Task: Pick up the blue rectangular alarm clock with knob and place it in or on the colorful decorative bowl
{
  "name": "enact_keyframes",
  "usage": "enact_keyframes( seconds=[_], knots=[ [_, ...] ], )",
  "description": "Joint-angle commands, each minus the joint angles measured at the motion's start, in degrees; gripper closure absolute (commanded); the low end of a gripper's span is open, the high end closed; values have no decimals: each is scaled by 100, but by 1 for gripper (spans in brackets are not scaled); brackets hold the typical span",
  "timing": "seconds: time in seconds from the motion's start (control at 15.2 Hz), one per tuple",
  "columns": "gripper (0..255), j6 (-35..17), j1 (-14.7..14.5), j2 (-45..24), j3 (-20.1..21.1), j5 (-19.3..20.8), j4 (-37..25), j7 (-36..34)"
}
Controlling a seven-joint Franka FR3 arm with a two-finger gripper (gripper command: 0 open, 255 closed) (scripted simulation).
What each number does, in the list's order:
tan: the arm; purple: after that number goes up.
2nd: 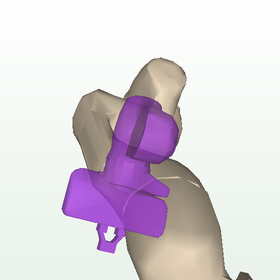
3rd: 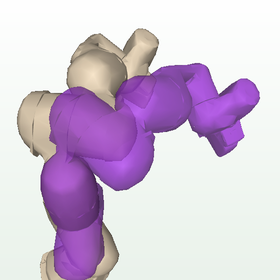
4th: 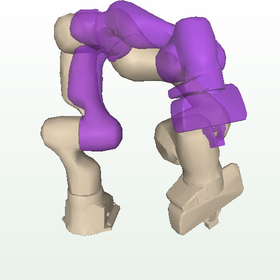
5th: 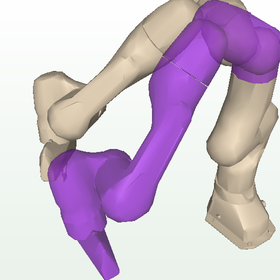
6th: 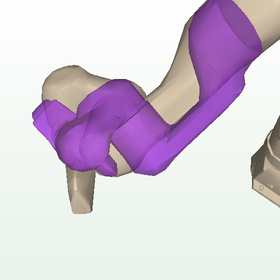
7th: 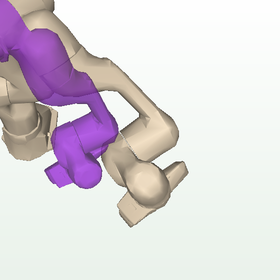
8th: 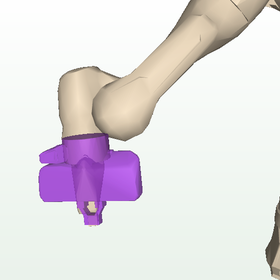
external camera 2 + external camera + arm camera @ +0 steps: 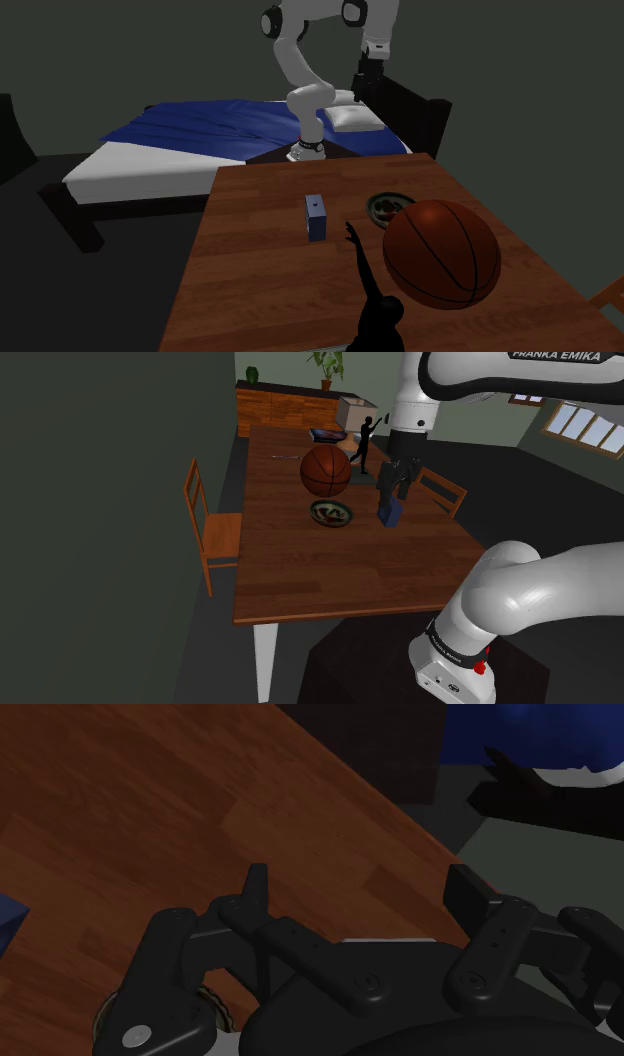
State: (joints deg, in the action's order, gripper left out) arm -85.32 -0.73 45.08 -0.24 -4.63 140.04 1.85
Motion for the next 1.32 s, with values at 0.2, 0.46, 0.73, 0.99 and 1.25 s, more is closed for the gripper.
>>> enact_keyframes(
  seconds=[0.2, 0.46, 0.73, 0.99, 1.25],
  knots=[
    [0, -456, 195, -243, -221, 223, 141, 134],
    [0, -1074, 450, -647, -524, 490, 245, 298],
    [0, -1691, 688, -1136, -835, 710, 252, 451],
    [0, -2289, 900, -1695, -1151, 868, 161, 603],
    [0, -2853, 1080, -2311, -1470, 944, -23, 768]
  ],
)
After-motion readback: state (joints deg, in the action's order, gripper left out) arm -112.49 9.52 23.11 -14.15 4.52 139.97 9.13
